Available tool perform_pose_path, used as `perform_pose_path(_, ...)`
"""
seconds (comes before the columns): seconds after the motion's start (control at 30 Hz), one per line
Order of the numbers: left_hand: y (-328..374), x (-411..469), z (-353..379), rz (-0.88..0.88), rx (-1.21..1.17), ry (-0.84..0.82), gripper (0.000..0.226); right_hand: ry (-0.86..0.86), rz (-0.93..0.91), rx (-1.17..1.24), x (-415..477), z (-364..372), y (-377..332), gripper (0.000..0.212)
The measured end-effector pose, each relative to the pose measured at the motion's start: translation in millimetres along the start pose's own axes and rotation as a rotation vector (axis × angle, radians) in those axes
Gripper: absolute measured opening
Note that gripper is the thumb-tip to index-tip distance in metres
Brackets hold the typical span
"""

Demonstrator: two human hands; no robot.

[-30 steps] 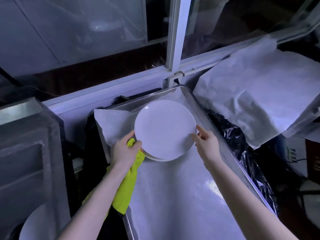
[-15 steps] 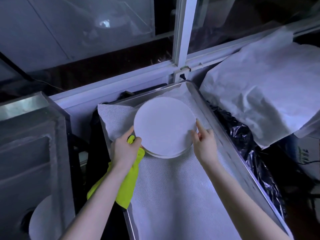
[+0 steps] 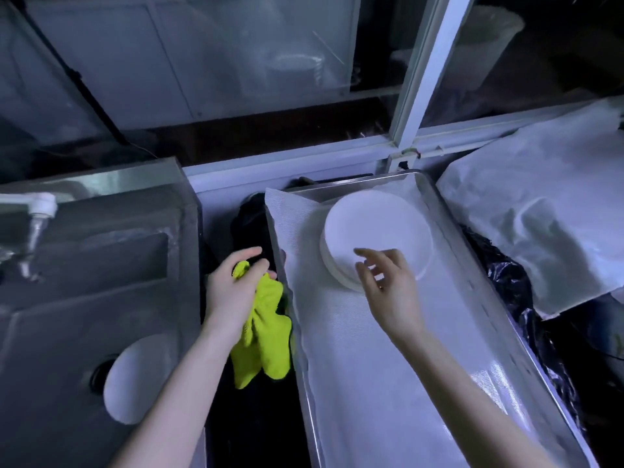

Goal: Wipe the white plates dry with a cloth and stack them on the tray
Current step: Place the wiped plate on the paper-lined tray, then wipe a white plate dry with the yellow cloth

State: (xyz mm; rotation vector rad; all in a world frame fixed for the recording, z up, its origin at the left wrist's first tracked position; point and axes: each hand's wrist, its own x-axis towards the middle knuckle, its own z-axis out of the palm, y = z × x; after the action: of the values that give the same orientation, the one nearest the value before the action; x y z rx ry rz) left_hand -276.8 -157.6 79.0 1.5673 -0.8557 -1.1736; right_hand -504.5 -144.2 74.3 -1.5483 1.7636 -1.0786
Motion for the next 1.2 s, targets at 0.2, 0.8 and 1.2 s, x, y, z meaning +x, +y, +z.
perform_pose_path(0.2,23.0,-33.8,-88.6,0.002,-0.34,0.103,0.009,-0.711,-0.168,0.139,-64.7,87.2,-84.5,0.063)
perform_pose_path(0.8,-47.7,-69.8,-489.3,0.194,0.473,0.23,0.061,-0.73,0.367,0.663,-201.5,346.2,-269.1,0.017)
perform_pose_path(1.2,-70.2,-60.6,-489.0,0.058,0.212,0.071,0.02,-0.979,0.524,0.544,-182.5,387.6,-283.6,0.027)
